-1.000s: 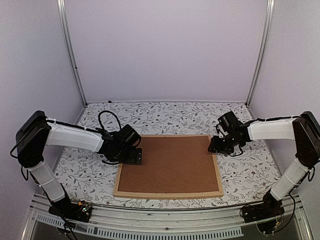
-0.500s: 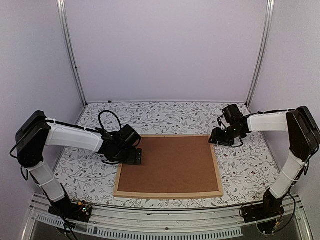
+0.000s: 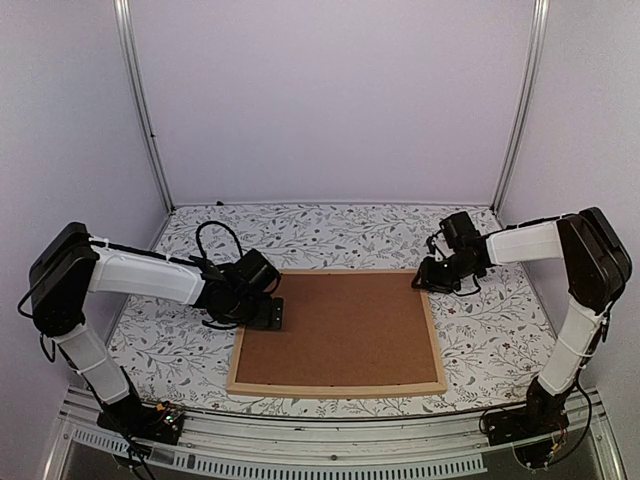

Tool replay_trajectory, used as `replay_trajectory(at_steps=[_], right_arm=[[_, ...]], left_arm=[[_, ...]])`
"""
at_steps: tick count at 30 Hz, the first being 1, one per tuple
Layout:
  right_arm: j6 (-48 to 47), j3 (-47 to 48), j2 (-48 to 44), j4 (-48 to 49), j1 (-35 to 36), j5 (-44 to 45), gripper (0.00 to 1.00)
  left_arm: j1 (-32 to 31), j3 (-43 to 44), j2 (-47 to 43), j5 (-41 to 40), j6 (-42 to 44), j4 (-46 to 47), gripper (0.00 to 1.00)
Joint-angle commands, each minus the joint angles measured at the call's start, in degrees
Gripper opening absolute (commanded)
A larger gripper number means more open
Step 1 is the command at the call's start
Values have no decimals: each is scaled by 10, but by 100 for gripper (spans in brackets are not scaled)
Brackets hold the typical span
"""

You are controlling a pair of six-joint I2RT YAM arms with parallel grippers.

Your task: Put the photo into the frame

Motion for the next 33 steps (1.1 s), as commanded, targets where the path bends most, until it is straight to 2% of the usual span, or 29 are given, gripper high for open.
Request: replay_trajectory(at_steps=[1, 6, 15, 27, 33], right_arm=[[3, -26, 26, -33, 24, 77, 36], [11, -19, 43, -57, 52, 115, 30], [30, -14, 92, -83, 113, 171, 28], [68, -19, 135, -109, 199, 189, 27], [75, -36, 164, -80, 212, 143, 27]], left_arm=[[2, -8, -14, 14, 4, 15, 100], [2, -13, -12, 17, 2, 19, 100], [2, -17, -5, 22, 4, 22, 100], [-1, -31, 16, 52, 1, 50, 98], [-4, -31, 18, 47, 2, 50, 96]])
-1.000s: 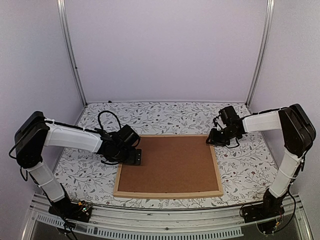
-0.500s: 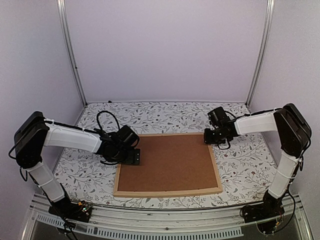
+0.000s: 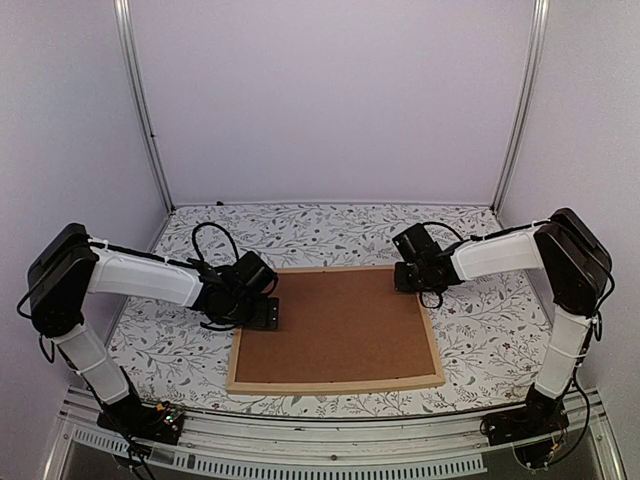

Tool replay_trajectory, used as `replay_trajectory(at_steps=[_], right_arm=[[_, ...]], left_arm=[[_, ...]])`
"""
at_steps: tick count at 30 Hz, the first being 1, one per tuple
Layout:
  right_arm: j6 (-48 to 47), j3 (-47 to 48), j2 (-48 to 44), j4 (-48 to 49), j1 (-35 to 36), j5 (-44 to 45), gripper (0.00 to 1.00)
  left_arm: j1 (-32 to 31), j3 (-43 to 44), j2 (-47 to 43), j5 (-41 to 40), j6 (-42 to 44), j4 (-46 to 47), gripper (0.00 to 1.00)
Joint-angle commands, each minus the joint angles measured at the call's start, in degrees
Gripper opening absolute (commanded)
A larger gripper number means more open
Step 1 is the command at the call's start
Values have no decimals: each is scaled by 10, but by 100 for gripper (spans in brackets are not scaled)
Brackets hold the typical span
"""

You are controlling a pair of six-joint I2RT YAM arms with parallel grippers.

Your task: Put the photo into the frame

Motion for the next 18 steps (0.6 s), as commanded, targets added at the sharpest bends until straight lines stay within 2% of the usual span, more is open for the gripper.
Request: replay_trajectory(at_steps=[1, 7, 11, 18], right_arm=[[7, -66, 110, -119, 45, -180, 27], [0, -63, 43, -147, 26, -142, 32], [-17, -62, -33, -164, -4, -129, 43], [-37, -70, -163, -181, -41, -158, 59]], left_arm=[[-8, -13, 20, 55, 10, 33, 96], [-6, -5, 14, 42, 14, 20, 98], [-1, -3, -1, 35, 14, 13, 100], [19, -7, -26, 54, 25, 26, 100]])
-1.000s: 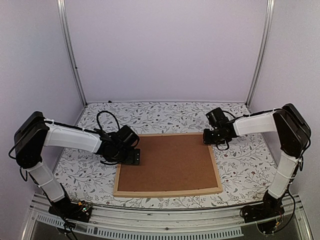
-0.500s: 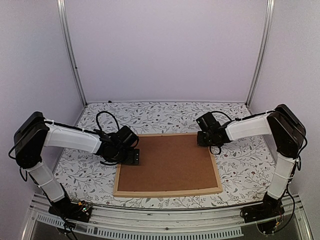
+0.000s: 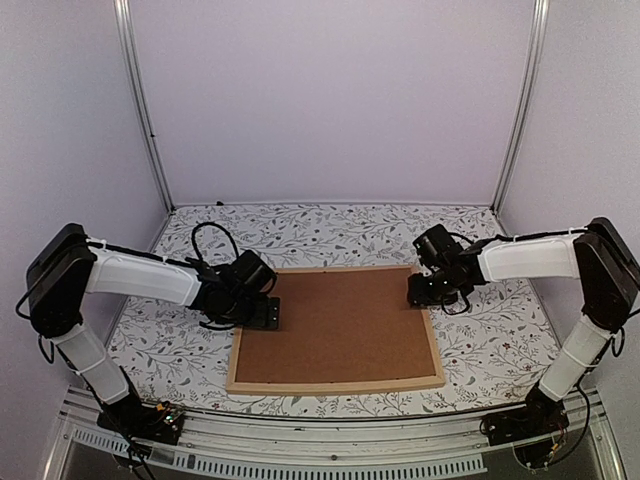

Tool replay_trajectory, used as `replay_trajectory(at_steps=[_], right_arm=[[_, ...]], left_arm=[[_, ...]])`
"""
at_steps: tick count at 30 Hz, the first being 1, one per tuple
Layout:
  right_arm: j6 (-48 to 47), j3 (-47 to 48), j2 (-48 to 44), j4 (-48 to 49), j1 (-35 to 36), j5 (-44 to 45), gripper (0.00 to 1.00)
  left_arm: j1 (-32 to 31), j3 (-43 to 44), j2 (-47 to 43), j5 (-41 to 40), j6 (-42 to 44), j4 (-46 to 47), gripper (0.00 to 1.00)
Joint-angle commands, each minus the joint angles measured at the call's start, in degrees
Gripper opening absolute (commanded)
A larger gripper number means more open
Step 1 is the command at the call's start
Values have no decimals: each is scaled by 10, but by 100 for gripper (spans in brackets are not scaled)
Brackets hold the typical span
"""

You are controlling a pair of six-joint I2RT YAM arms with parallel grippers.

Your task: Put the photo into the frame

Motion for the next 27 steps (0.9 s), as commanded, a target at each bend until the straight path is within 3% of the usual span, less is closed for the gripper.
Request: replay_trajectory(at_steps=[1, 11, 27], right_arm=[[-16, -22, -62, -83, -17, -62, 60], [-4, -80, -103, -72, -21, -84, 63], [-8, -93, -88, -49, -22, -90, 63]], left_arm=[[17, -8, -26, 49, 20, 29, 100], [79, -11, -63, 80, 50, 47, 99], [154, -24, -24, 152, 96, 83, 69]])
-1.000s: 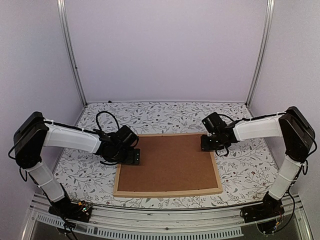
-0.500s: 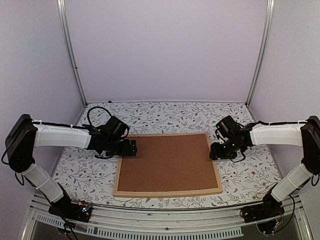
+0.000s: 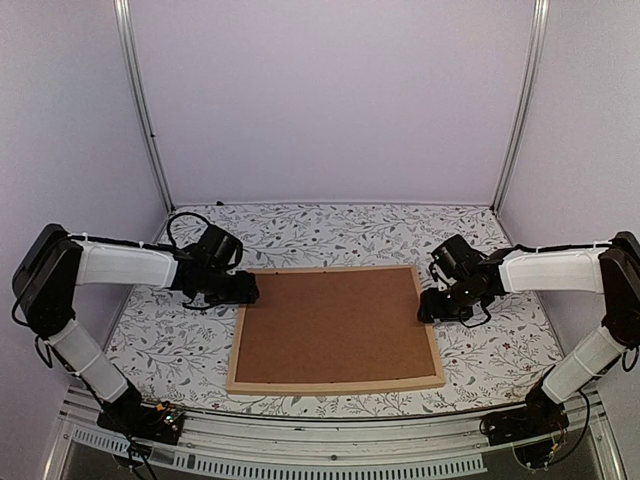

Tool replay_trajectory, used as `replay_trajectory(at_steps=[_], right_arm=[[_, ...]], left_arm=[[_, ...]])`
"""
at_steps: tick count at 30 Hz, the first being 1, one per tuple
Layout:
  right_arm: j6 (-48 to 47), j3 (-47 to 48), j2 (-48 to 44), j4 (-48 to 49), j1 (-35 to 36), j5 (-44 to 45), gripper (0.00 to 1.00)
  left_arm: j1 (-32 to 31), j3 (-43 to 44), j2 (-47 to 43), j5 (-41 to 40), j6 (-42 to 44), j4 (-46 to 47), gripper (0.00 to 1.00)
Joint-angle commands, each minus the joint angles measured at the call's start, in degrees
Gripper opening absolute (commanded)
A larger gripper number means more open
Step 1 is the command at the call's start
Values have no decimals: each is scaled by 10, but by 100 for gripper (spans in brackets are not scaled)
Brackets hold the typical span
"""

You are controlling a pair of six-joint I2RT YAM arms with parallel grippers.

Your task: Put the photo into the frame

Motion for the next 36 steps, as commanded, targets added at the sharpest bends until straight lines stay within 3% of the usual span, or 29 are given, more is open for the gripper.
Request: replay_trajectory(at_steps=[1, 14, 21, 30, 36], right_arm=[[0, -11, 4, 8, -2, -6, 63], [1, -15, 7, 12, -2, -10, 61], [0, -16, 9, 16, -2, -14, 60], [1, -23, 15, 23, -2, -18, 59], [2, -27, 18, 28, -2, -19, 58]], left_arm=[[15, -15, 16, 33, 16, 27, 68], [38, -36, 38, 69, 21, 68, 37], [45, -49, 39, 70, 19, 77, 16], [55, -68, 43, 96, 5, 106, 1], [77, -112, 34, 181, -30, 188, 0]])
